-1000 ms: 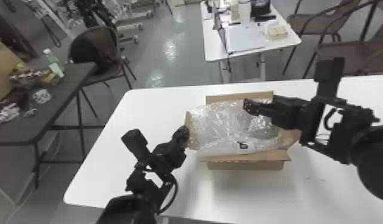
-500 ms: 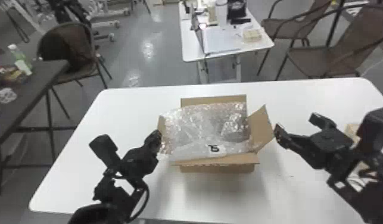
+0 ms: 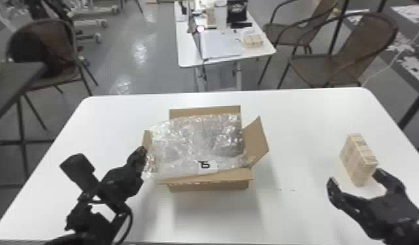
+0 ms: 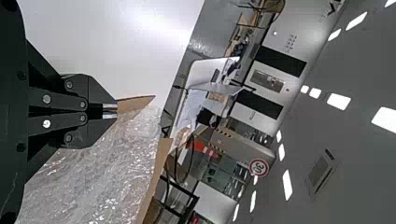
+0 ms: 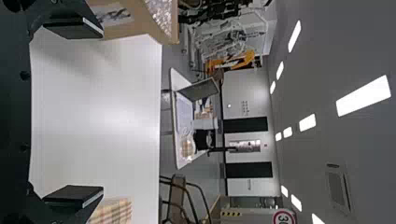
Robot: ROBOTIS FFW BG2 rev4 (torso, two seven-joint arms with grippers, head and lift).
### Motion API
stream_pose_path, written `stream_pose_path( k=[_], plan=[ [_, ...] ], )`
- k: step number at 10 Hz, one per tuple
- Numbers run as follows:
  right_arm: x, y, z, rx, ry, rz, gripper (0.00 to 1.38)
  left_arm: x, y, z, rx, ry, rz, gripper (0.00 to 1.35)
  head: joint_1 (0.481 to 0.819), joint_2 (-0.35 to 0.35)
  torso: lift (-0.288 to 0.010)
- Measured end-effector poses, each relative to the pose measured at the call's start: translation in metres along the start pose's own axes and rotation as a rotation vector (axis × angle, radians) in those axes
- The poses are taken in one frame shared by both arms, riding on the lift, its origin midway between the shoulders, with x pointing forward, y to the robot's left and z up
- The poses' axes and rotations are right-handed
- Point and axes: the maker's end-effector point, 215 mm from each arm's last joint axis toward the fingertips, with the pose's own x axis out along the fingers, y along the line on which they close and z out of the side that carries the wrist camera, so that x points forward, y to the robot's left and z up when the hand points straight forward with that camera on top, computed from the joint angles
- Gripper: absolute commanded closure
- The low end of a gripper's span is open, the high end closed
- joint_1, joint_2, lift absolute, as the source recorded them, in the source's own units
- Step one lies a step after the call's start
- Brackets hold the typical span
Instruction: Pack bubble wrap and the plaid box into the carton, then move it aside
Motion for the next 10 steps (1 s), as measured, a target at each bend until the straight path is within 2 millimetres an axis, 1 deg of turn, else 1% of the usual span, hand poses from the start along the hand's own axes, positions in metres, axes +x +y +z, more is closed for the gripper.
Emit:
stream_pose_path(
  k=[1, 2, 3, 4, 6, 8, 9, 10],
  plan=[
    [-0.024, -0.028, -0.016, -0.038, 0.04, -0.056, 0.12, -0.002, 0.003, -0.001, -0.002, 0.0, 0.005, 1.21, 0.695, 0.047, -0.102],
    [-0.042, -0.053, -0.031, -0.064, 0.079, -0.103, 0.12, -0.004, 0.005, -0.002, -0.006, 0.001, 0.007, 1.21, 0.695, 0.006, -0.102],
    [-0.049, -0.072, -0.039, -0.082, 0.102, -0.135, 0.12, -0.004, 0.004, -0.002, -0.009, 0.002, 0.006, 1.21, 0.695, -0.011, -0.102],
    [-0.045, -0.083, -0.044, -0.09, 0.116, -0.154, 0.12, -0.003, 0.002, -0.002, -0.01, 0.002, 0.003, 1.21, 0.695, -0.032, -0.102],
    [-0.028, -0.098, -0.053, -0.11, 0.143, -0.176, 0.12, -0.002, 0.0, -0.002, -0.014, 0.002, -0.002, 1.21, 0.695, -0.048, -0.102],
    [-0.016, -0.117, -0.063, -0.126, 0.162, -0.233, 0.12, -0.002, 0.0, -0.003, -0.016, 0.003, -0.002, 1.21, 0.695, -0.061, -0.102],
    [-0.007, -0.125, -0.064, -0.135, 0.166, -0.255, 0.12, -0.003, 0.001, -0.003, -0.018, 0.003, 0.0, 1.21, 0.695, -0.067, -0.102],
    [0.007, -0.131, -0.065, -0.141, 0.169, -0.263, 0.12, -0.003, 0.001, -0.003, -0.02, 0.003, 0.0, 1.21, 0.695, -0.069, -0.102]
  ],
)
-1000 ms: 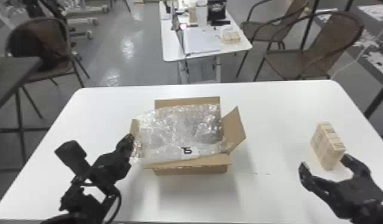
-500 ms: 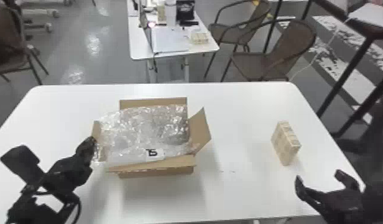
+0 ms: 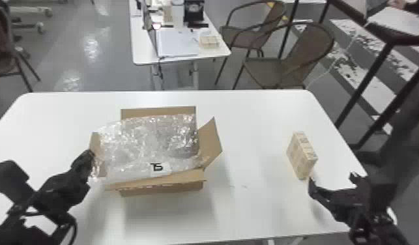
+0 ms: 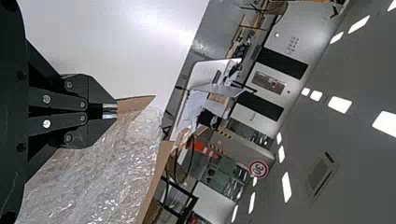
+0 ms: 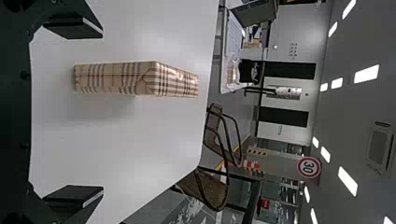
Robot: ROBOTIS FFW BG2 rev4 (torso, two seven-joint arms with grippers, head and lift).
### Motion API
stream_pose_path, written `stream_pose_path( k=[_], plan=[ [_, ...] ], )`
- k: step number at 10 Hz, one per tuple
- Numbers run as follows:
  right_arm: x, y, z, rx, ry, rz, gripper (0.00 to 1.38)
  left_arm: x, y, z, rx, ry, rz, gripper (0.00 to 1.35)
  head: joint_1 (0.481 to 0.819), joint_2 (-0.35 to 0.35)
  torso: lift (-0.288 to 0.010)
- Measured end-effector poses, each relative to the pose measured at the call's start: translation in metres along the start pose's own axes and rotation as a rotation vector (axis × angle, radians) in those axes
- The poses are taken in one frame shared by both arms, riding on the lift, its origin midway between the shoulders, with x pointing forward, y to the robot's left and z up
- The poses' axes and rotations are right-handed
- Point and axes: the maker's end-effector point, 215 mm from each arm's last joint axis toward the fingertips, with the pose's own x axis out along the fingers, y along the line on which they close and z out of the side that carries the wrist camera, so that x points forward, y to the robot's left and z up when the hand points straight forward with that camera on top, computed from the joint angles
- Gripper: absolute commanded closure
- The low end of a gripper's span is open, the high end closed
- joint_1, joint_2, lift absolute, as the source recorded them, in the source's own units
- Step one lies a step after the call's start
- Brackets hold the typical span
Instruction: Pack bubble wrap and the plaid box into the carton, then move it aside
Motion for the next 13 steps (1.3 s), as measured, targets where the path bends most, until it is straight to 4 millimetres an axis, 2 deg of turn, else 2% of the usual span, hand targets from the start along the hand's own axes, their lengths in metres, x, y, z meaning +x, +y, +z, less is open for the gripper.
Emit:
stream_pose_path(
  k=[2, 6, 7, 8, 9, 10, 13],
  plan=[
    [0.032, 0.002, -0.003, 0.009, 0.019, 0.003, 0.12, 0.002, -0.002, 0.001, -0.001, -0.003, -0.007, 1.21, 0.695, -0.068, -0.102],
    [0.085, 0.035, -0.013, 0.038, 0.067, 0.057, 0.12, 0.003, -0.002, -0.002, -0.004, 0.003, -0.007, 1.21, 0.695, -0.035, -0.102],
    [0.096, 0.042, -0.015, 0.045, 0.075, 0.069, 0.15, 0.003, -0.003, -0.004, -0.006, 0.004, -0.007, 1.21, 0.695, -0.027, -0.102],
    [0.104, 0.049, -0.013, 0.048, 0.078, 0.082, 0.38, 0.004, -0.004, -0.005, -0.008, 0.005, -0.009, 1.21, 0.695, -0.02, -0.102],
    [0.108, 0.055, -0.011, 0.054, 0.076, 0.093, 0.76, 0.005, -0.005, -0.005, -0.011, 0.004, -0.009, 1.21, 0.695, -0.014, -0.102],
    [0.109, 0.059, -0.01, 0.061, 0.073, 0.099, 0.83, 0.005, -0.005, -0.005, -0.013, 0.004, -0.009, 1.21, 0.695, -0.011, -0.102],
    [0.105, 0.066, -0.007, 0.07, 0.063, 0.111, 0.91, 0.004, -0.004, -0.006, -0.015, 0.005, -0.008, 1.21, 0.695, -0.002, -0.102]
  ],
)
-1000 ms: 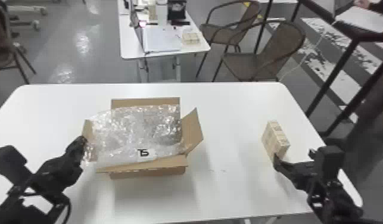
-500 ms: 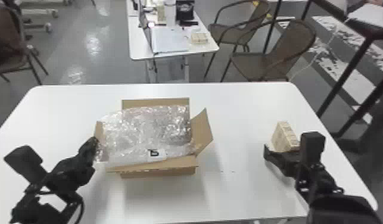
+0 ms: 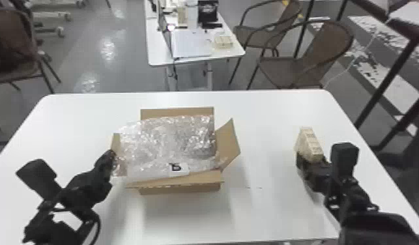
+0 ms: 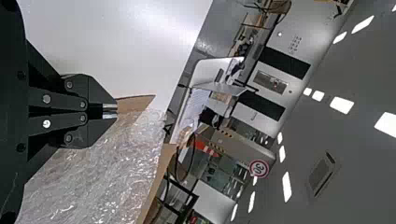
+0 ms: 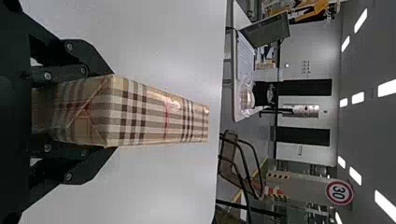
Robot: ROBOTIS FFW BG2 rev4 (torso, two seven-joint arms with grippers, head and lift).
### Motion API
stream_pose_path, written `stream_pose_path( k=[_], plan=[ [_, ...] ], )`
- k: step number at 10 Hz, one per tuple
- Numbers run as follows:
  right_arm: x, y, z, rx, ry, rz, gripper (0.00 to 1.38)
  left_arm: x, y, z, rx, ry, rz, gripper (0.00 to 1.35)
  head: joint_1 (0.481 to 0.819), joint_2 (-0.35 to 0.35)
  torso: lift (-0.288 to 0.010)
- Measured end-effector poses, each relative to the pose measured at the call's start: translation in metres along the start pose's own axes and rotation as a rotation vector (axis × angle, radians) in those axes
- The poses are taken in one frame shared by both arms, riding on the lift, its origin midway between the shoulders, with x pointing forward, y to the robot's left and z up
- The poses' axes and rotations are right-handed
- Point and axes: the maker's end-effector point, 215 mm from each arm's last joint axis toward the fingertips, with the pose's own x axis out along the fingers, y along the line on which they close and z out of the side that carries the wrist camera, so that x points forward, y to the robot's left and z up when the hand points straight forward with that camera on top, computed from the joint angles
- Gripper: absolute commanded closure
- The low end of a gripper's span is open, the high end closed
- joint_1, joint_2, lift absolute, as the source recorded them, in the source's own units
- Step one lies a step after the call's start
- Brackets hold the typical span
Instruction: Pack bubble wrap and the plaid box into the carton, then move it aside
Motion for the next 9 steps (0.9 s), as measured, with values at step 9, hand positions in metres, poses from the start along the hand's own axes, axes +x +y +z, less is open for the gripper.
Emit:
stream_pose_path(
  k=[9],
  plan=[
    [-0.037, 0.114, 0.174, 0.093, -0.339, 0.218, 0.91, 0.0, -0.001, -0.002, -0.006, 0.001, -0.002, 1.21, 0.695, 0.116, -0.102]
  ],
)
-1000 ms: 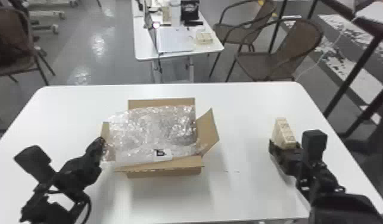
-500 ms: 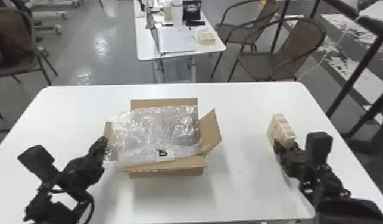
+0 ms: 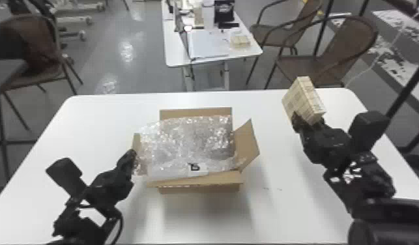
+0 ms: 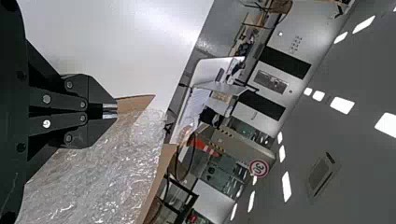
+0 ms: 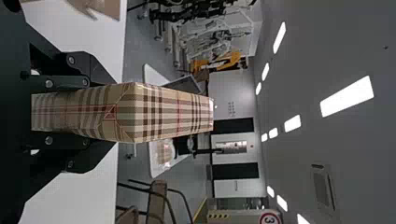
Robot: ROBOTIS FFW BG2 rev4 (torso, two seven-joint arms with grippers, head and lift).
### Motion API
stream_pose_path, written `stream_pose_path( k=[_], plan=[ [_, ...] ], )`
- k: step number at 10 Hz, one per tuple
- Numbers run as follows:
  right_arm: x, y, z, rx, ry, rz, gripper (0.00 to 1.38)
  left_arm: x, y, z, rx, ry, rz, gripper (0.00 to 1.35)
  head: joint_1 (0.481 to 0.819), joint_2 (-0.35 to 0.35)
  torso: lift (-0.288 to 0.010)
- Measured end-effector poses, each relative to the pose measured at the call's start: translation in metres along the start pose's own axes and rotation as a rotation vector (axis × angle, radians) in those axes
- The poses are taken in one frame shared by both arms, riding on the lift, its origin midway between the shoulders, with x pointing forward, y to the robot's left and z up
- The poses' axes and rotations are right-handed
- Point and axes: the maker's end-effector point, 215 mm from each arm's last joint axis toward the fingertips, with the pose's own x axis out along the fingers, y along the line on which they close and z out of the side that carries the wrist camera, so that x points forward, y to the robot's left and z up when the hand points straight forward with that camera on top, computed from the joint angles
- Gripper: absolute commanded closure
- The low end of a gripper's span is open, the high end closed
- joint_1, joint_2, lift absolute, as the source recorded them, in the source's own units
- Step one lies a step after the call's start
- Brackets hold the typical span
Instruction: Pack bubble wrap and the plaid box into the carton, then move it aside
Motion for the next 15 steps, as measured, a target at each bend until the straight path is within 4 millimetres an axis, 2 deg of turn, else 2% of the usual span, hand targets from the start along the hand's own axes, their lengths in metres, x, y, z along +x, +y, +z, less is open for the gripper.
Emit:
stream_pose_path(
  k=[1, 3, 4, 6, 7, 9, 11, 12, 13, 14, 15],
  plan=[
    [0.012, 0.036, 0.026, 0.05, -0.042, 0.07, 0.91, 0.001, -0.002, 0.0, -0.002, 0.0, -0.002, 1.21, 0.695, 0.132, -0.102],
    [0.027, 0.103, 0.05, 0.121, -0.05, 0.228, 0.91, 0.004, -0.004, -0.002, -0.004, 0.002, -0.007, 1.21, 0.695, 0.205, -0.102],
    [0.033, 0.138, 0.052, 0.149, -0.024, 0.341, 0.91, 0.005, -0.005, -0.003, -0.004, 0.004, -0.009, 1.21, 0.695, 0.245, -0.102],
    [0.036, 0.203, 0.03, 0.237, 0.108, 0.577, 0.91, 0.01, -0.01, -0.003, -0.005, 0.004, -0.019, 1.21, 0.695, 0.297, -0.102],
    [0.035, 0.219, 0.018, 0.259, 0.178, 0.623, 0.91, 0.013, -0.012, -0.003, -0.006, 0.004, -0.023, 1.21, 0.695, 0.32, -0.102],
    [0.026, 0.232, -0.012, 0.297, 0.328, 0.672, 0.91, 0.015, -0.013, -0.004, -0.008, 0.005, -0.024, 1.21, 0.695, 0.333, -0.102],
    [0.02, 0.23, -0.029, 0.263, 0.431, 0.67, 0.9, 0.016, -0.013, -0.001, -0.007, 0.001, -0.025, 1.21, 0.695, 0.337, -0.102],
    [0.018, 0.227, -0.034, 0.243, 0.467, 0.66, 0.71, 0.016, -0.013, 0.0, -0.007, -0.001, -0.024, 1.21, 0.695, 0.335, -0.102],
    [0.015, 0.223, -0.037, 0.224, 0.498, 0.648, 0.43, 0.016, -0.012, 0.001, -0.007, -0.003, -0.023, 1.21, 0.695, 0.332, -0.102],
    [0.013, 0.219, -0.04, 0.208, 0.519, 0.636, 0.27, 0.016, -0.011, 0.001, -0.007, -0.005, -0.022, 1.21, 0.695, 0.329, -0.102],
    [0.012, 0.217, -0.04, 0.201, 0.528, 0.631, 0.27, 0.017, -0.011, 0.002, -0.007, -0.006, -0.022, 1.21, 0.695, 0.327, -0.102]
  ],
)
